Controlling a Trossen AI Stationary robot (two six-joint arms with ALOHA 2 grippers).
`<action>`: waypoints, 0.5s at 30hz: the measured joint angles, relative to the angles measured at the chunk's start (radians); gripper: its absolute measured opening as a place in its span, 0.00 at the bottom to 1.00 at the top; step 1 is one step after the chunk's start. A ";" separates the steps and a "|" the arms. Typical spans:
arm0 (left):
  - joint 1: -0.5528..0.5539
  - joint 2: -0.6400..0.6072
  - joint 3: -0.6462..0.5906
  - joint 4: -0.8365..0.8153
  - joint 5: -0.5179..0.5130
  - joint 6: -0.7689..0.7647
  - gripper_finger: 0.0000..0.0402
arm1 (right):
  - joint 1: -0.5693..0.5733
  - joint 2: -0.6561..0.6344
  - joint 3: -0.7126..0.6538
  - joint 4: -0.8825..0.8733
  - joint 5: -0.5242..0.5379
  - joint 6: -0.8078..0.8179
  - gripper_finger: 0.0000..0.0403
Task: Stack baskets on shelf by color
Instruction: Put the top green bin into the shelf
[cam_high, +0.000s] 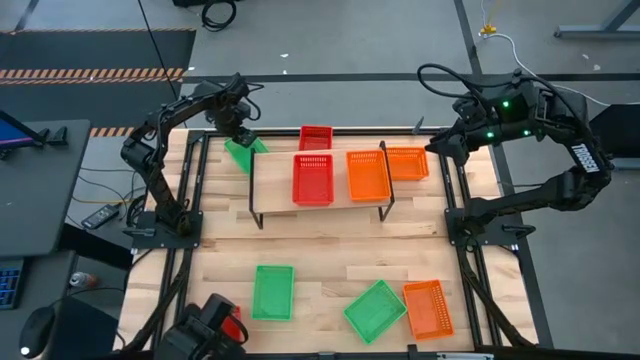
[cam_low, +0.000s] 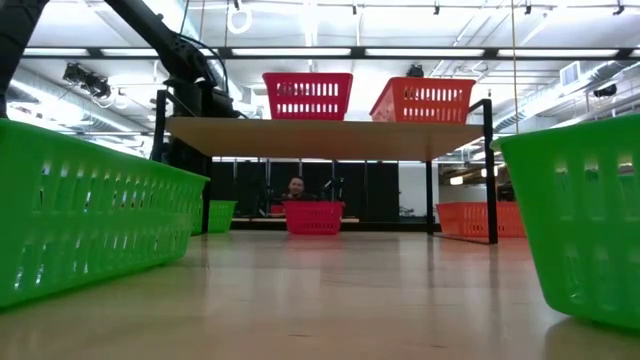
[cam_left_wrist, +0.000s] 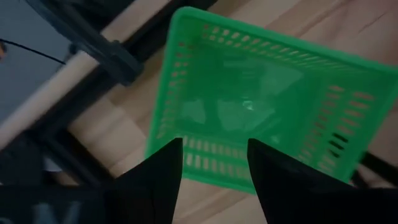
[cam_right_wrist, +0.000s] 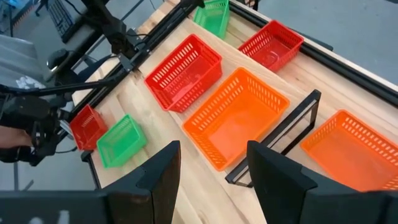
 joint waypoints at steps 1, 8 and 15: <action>0.002 0.000 0.000 0.006 -0.013 0.011 0.49 | 0.000 0.000 0.000 -0.004 0.000 0.000 0.47; 0.025 0.003 -0.028 0.047 -0.049 0.011 0.58 | 0.000 0.000 0.000 -0.008 0.005 -0.024 0.47; 0.048 0.023 -0.192 0.113 -0.054 -0.011 0.63 | 0.000 0.000 0.000 -0.008 0.000 0.025 0.47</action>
